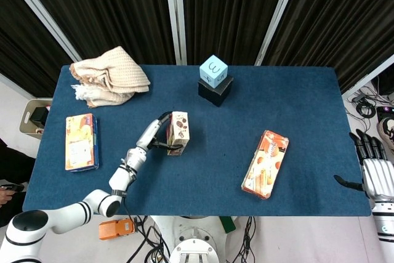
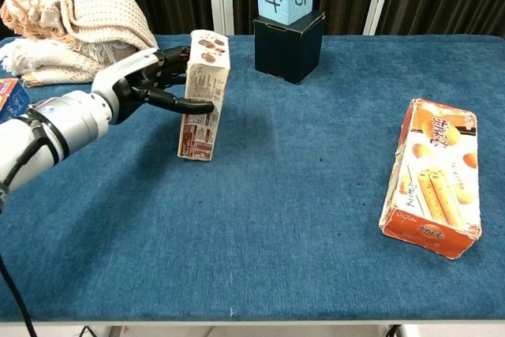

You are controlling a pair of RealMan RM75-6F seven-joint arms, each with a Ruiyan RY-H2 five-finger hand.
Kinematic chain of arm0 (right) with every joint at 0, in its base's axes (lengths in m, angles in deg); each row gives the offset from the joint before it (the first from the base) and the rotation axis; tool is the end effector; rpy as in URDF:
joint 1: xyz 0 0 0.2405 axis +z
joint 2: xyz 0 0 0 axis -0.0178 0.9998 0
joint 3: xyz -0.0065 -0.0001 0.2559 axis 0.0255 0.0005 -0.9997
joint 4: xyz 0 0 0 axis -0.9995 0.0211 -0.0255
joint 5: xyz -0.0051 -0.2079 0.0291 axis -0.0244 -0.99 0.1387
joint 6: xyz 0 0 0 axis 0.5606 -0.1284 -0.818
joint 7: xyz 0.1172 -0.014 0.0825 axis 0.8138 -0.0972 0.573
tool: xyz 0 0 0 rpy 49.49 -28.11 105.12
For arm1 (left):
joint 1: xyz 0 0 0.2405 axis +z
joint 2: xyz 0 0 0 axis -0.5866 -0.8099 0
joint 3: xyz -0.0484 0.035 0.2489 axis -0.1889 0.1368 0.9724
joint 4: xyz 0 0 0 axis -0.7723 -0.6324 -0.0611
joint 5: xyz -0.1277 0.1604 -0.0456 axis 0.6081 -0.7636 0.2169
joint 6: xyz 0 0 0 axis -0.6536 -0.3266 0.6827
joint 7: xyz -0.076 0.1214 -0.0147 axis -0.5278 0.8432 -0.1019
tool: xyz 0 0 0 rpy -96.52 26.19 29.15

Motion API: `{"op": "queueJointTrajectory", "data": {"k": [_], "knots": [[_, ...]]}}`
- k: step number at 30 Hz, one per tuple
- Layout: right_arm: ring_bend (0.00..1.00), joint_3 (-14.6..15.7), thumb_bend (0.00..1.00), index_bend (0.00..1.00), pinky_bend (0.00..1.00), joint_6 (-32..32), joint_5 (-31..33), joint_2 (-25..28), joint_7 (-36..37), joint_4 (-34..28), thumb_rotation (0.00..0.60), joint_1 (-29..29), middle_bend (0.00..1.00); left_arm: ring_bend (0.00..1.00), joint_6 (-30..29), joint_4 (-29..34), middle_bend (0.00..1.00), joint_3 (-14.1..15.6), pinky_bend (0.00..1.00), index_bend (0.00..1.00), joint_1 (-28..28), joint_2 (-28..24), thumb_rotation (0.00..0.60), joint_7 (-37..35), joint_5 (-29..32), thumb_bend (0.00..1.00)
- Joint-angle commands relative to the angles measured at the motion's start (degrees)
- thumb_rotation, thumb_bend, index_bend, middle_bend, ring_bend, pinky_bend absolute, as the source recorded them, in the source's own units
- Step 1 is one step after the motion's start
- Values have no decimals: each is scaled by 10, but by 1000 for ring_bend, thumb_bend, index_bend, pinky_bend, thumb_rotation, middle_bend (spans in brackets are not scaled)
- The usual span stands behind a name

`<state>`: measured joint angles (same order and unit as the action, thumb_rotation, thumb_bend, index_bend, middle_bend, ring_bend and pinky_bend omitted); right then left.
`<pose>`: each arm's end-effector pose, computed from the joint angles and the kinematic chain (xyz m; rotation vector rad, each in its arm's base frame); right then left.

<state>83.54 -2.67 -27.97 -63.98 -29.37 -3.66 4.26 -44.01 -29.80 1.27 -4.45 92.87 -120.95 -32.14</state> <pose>-0.3319 -0.1901 0.1653 1.3373 -0.9543 0.9597 -0.1538 0.3530 -0.0812 -1.3889 -1.8854 -1.5490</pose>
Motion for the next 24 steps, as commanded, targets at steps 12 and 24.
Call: {"op": "queueJointTrajectory", "data": {"k": [12, 24], "knots": [[0, -1, 86, 0, 0, 3, -3, -1, 9, 5, 600, 2, 0, 0, -17, 80, 0, 26, 0, 0, 8, -93, 600, 77, -18, 0], [0, -2, 86, 0, 0, 7, -1, -4, 13, 12, 600, 4, 0, 0, 33, 359, 0, 7, 0, 0, -1, -295, 600, 396, 105, 0]]}}
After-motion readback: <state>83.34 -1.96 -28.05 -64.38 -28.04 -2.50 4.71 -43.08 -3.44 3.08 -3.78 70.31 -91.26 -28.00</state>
